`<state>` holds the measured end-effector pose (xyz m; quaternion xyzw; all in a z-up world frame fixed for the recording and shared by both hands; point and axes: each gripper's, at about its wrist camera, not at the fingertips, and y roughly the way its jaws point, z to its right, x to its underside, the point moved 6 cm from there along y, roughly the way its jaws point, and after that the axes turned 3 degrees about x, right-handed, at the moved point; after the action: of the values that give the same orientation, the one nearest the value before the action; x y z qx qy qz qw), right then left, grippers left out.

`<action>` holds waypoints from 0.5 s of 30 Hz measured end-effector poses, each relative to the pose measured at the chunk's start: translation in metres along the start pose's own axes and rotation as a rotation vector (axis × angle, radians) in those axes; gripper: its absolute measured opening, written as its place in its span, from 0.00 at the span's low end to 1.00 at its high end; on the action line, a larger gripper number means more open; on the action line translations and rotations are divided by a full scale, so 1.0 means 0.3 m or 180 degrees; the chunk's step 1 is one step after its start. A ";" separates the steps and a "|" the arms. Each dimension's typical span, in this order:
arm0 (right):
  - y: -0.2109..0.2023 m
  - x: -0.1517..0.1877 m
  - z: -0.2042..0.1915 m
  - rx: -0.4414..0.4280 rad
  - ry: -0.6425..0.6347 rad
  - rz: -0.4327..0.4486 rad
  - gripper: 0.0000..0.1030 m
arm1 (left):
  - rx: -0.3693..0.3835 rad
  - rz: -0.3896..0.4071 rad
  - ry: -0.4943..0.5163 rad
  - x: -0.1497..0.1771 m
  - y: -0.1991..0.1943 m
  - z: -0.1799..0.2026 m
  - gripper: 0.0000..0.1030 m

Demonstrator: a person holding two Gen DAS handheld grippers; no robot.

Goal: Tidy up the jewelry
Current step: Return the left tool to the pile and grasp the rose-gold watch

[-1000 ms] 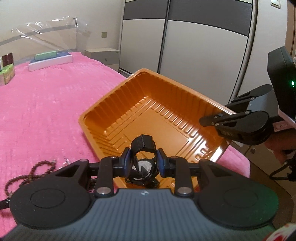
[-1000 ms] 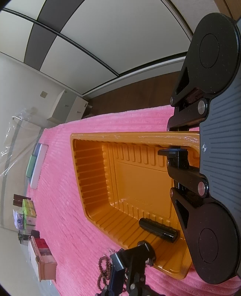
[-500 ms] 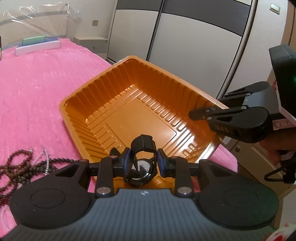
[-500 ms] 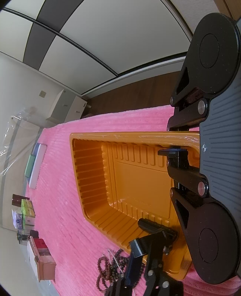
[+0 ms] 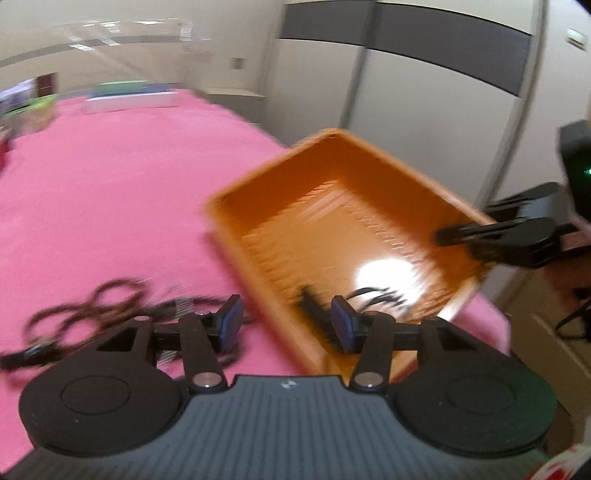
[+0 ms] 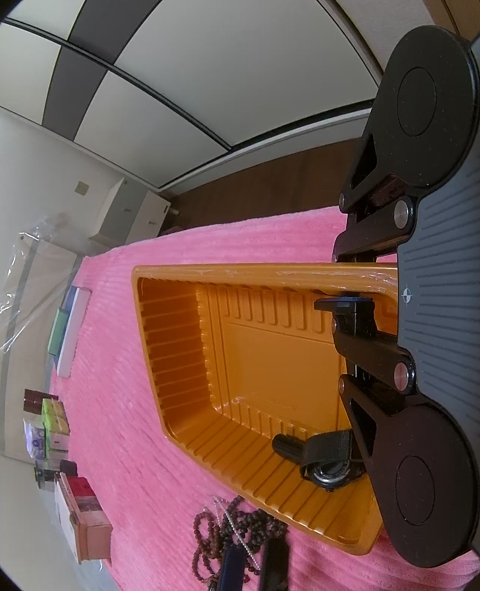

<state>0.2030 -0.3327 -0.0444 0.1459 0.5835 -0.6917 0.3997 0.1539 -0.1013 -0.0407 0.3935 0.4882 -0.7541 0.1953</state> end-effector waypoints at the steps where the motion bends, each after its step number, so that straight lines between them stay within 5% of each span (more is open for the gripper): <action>1: 0.000 0.001 0.000 -0.0001 0.0001 0.0001 0.03 | -0.0100 0.0002 -0.0064 0.016 -0.020 -0.039 0.47; 9: -0.002 0.002 -0.001 0.0005 0.0010 -0.0038 0.03 | -0.0878 0.0075 -0.0298 0.122 -0.175 -0.317 0.47; 15: -0.004 0.000 -0.003 0.0009 -0.0003 -0.0034 0.03 | -0.1197 -0.0029 -0.0282 0.187 -0.211 -0.427 0.47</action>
<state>0.2020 -0.3319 -0.0437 0.1430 0.5831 -0.6948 0.3960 0.1280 0.0459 -0.0753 0.3143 0.6132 -0.6671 0.2832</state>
